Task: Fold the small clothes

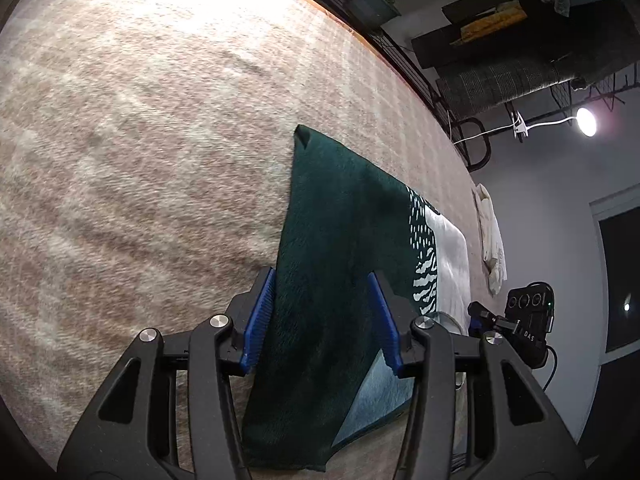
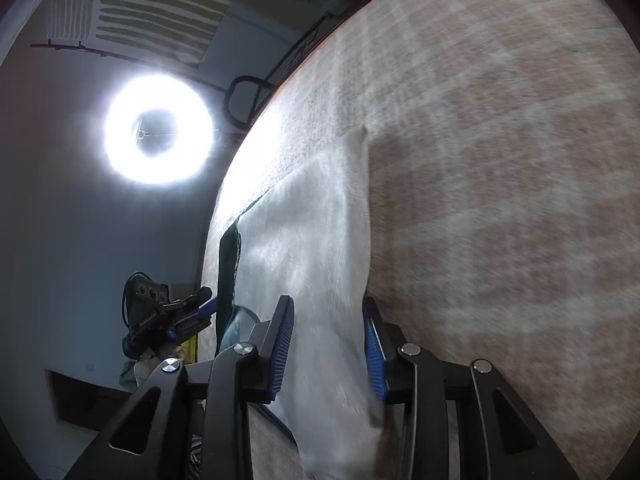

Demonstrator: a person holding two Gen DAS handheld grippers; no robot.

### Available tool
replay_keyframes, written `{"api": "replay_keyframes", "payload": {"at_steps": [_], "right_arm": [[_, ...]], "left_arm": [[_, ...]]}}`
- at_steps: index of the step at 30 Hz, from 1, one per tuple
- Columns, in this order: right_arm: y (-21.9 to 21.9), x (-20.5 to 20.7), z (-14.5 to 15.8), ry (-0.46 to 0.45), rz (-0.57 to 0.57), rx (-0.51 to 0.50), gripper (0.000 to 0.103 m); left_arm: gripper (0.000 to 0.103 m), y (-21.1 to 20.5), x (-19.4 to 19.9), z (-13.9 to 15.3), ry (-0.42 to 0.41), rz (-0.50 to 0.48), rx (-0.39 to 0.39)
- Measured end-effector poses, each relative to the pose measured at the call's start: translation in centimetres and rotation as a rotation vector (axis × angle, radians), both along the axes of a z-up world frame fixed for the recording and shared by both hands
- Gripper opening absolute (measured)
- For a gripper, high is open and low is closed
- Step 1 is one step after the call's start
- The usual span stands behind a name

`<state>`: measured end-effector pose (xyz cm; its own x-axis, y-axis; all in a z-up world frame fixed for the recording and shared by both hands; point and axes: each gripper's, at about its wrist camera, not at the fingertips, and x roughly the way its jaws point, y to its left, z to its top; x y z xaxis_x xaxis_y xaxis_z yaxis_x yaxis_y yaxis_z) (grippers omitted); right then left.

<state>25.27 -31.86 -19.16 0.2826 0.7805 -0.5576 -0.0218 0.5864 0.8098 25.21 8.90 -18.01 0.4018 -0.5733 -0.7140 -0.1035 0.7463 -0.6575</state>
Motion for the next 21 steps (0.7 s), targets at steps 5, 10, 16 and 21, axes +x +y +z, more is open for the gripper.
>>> {"api": "replay_keyframes", "payload": {"at_steps": [5, 10, 16, 21], "right_arm": [[0.8, -0.1, 0.0, -0.009, 0.011, -0.002, 0.031], [1.7, -0.1, 0.8, -0.023, 0.004, -0.058, 0.018], [3.7, -0.5, 2.7, -0.061, 0.019, -0.191, 0.003], [4.9, -1.4, 6.0, -0.165, 0.032, -0.287, 0.002]], "left_arm": [[0.043, -1.0, 0.5, 0.1, -0.013, -0.002, 0.036], [0.008, -2.1, 0.6, -0.1, 0.0, 0.001, 0.09], [0.003, -4.6, -0.1, 1.6, -0.076, -0.021, 0.223], [0.002, -6.5, -1.0, 4.2, -0.168, -0.046, 0.299]]}}
